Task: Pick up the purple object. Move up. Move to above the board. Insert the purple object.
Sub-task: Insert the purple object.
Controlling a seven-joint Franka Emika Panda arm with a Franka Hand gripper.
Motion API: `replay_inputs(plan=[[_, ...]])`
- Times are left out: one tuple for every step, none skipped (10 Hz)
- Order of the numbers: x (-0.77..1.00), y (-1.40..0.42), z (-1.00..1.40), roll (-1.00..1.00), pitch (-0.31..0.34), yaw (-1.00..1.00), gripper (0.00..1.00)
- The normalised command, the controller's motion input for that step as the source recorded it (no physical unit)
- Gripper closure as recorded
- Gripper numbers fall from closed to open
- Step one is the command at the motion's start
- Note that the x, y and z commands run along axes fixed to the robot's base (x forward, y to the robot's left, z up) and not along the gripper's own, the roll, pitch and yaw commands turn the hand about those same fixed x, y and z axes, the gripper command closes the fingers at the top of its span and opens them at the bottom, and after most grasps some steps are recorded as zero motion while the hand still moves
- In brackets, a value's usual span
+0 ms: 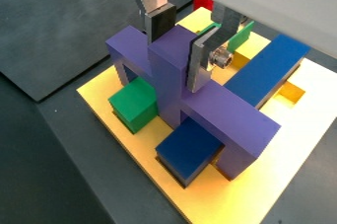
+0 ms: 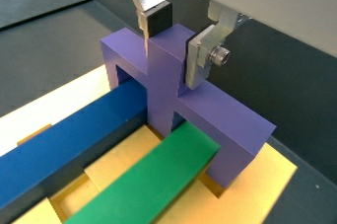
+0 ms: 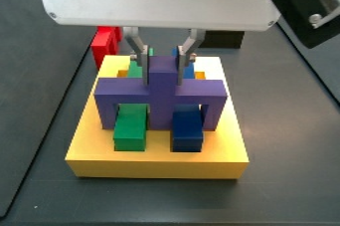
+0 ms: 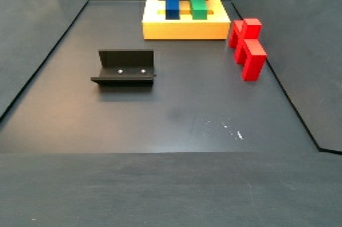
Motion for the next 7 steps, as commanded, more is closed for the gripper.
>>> replay_inputs(plan=[[-0.18,0.00,0.00,0.00,0.000,-0.03,1.00],[0.00,0.00,-0.02,0.00,0.000,-0.01,1.00],[0.24,-0.01,-0.18,0.00,0.000,0.00,1.00],[0.33,0.00,-0.28,0.00,0.000,-0.02,1.00],[0.39,0.00,-0.30,0.00,0.000,-0.06,1.00],[0.43,0.00,-0.27,0.00,0.000,-0.08,1.00],[0.37,0.00,-0.26,0.00,0.000,-0.09,1.00]])
